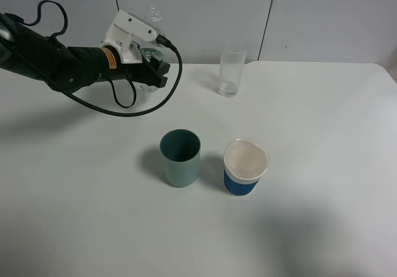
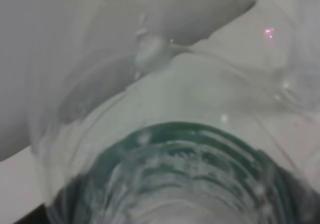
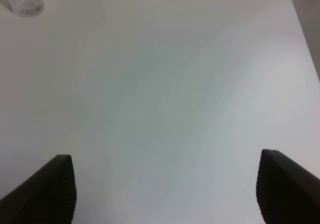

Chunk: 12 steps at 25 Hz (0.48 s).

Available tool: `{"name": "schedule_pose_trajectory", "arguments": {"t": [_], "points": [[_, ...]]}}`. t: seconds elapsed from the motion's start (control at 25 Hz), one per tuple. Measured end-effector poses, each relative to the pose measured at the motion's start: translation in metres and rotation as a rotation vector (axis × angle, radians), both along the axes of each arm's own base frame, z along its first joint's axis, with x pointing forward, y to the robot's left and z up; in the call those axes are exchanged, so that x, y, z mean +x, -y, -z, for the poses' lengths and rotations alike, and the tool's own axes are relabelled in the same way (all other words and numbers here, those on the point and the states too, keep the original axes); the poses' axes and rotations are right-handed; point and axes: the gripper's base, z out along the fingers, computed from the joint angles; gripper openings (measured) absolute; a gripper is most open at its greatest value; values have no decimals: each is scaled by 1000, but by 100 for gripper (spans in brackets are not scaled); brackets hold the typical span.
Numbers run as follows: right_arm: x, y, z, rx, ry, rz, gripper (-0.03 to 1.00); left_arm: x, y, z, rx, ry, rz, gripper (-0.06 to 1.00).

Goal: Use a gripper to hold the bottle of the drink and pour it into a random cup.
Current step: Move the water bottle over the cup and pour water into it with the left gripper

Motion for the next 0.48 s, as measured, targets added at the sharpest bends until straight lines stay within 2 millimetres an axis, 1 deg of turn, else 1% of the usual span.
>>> {"name": "schedule_pose_trajectory", "arguments": {"t": [0.2,0.4,0.48], "points": [[0,0,0,0,0,0,74,-21,-10,-25,-16,10,-32,55],[0,0,0,0,0,0,74,-36,-19,-48,-7,0,-74,55],[0,0,0,0,0,0,74,-41,-22,-61,-7,21,-80,55]]}}
